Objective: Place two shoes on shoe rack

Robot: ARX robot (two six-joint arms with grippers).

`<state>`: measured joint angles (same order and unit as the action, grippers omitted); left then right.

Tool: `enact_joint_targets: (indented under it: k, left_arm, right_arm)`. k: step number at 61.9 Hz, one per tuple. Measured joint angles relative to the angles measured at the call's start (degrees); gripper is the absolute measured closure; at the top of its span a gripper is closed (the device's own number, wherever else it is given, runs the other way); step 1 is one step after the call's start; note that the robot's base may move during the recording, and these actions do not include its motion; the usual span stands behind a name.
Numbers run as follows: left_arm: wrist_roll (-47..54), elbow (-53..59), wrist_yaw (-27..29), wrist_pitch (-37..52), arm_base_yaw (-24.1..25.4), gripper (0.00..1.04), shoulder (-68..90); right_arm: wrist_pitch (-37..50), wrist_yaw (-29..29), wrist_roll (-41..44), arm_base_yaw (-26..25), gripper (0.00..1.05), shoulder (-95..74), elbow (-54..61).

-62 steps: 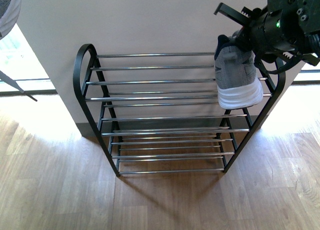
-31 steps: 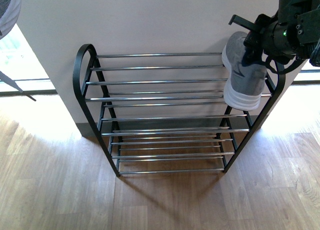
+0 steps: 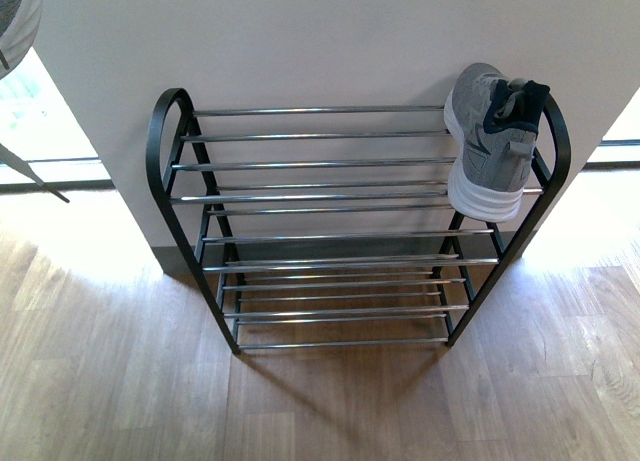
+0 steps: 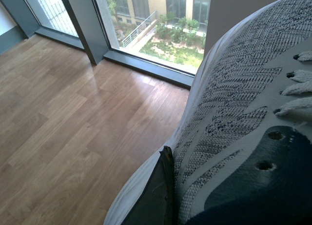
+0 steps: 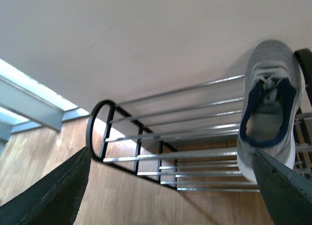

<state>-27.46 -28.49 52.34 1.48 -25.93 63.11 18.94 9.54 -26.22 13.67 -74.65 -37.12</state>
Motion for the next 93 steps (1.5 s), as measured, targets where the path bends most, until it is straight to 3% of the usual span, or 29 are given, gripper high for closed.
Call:
enact_joint_targets:
  k: [14, 28, 36, 40, 54, 58, 63, 67, 79, 93]
  left_arm:
    - [0.0, 0.0, -0.02, 0.0, 0.0, 1.03, 0.0]
    - [0.0, 0.0, 0.02, 0.0, 0.0, 1.03, 0.0]
    - [0.0, 0.0, -0.09, 0.0, 0.0, 1.03, 0.0]
    - [0.0, 0.0, -0.02, 0.0, 0.0, 1.03, 0.0]
    - [0.0, 0.0, -0.11, 0.0, -0.09, 1.03, 0.0]
    - [0.0, 0.0, -0.02, 0.0, -0.07, 1.03, 0.0]
    - [-4.35, -1.38, -0.42, -3.69, 0.04, 1.03, 1.53]
    - [-10.08, -3.76, -3.21, -3.26, 0.52, 1.03, 5.95]
    - [-29.55, -23.67, -21.05, 3.04, -0.59, 1.03, 34.51]
    - [-34.64, -47.17, -32.59, -3.54, -3.89, 1.03, 54.86]
  right_arm:
    - [-12.37, 6.95, 6.16, -4.42, 0.09, 27.28, 11.76]
    - [-9.53, 10.19, 11.58, -8.44, 0.09, 34.07, 16.26]
    - [2.99, -11.02, 20.26, -5.33, 0.27, 36.04, 22.01]
    - [4.35, -15.8, 22.12, -5.57, 0.36, 37.46, 23.67]
    - [4.17, -14.88, 25.03, -7.98, 0.71, 42.36, 28.52]
    - [3.63, -10.45, 25.51, -11.13, 0.82, 44.0, 29.46]
    - [3.1, -10.01, 25.68, -13.07, 0.94, 45.66, 30.4]
    - [2.49, -9.84, 25.99, -13.44, 1.03, 47.04, 31.3]
    - [-0.63, -9.53, 25.94, -13.51, 1.03, 52.76, 33.75]
    - [-3.65, -9.53, 25.97, -13.53, 1.03, 56.92, 35.01]
